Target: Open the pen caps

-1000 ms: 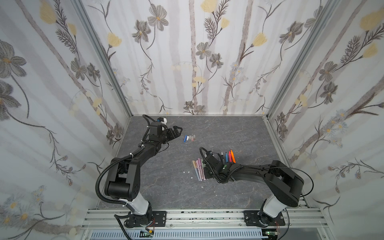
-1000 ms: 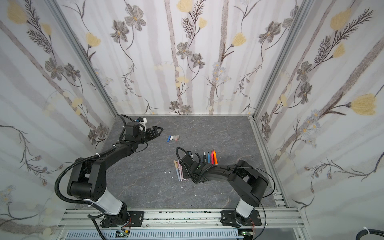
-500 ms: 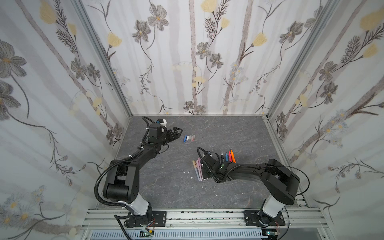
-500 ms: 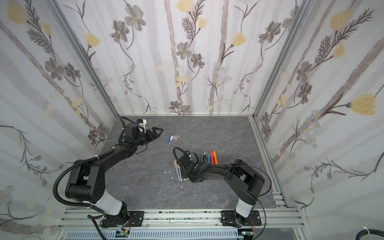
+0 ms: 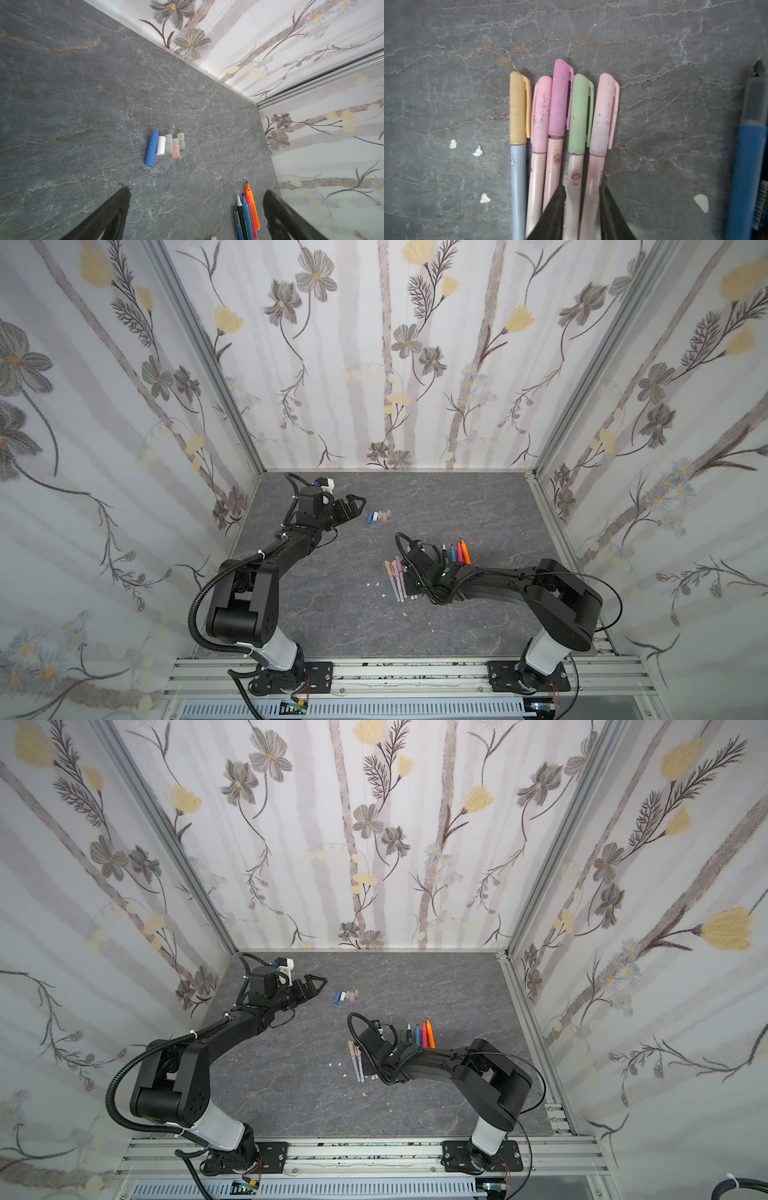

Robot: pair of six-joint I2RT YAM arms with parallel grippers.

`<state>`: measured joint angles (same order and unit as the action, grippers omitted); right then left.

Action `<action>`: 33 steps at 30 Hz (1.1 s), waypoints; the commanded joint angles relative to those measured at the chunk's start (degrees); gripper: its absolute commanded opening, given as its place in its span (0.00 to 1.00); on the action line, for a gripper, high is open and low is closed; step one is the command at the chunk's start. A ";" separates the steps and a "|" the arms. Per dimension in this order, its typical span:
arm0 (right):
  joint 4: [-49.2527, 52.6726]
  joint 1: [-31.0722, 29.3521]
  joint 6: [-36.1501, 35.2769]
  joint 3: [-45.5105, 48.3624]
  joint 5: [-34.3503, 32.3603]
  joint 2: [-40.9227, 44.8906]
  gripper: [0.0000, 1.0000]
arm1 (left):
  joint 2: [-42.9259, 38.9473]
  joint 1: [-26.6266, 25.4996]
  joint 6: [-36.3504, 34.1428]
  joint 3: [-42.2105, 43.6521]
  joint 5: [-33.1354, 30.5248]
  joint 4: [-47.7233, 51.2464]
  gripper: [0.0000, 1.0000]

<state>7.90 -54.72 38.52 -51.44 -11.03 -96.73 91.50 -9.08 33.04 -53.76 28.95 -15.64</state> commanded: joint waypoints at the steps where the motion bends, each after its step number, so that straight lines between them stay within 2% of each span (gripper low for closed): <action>1: -0.50 0.30 -0.27 0.28 -0.73 1.44 0.30 | -0.54 0.00 0.11 -0.21 0.66 -1.50 1.00; 33: 0.71 1.81 -0.89 1.99 -0.05 -2.58 0.24 | 0.17 -0.32 0.50 -1.22 3.28 -0.88 0.98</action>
<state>7.01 -52.82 37.45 -50.11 -11.20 -98.80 91.57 -9.28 33.43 -54.26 31.14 -15.57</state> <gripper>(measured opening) 0.238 0.985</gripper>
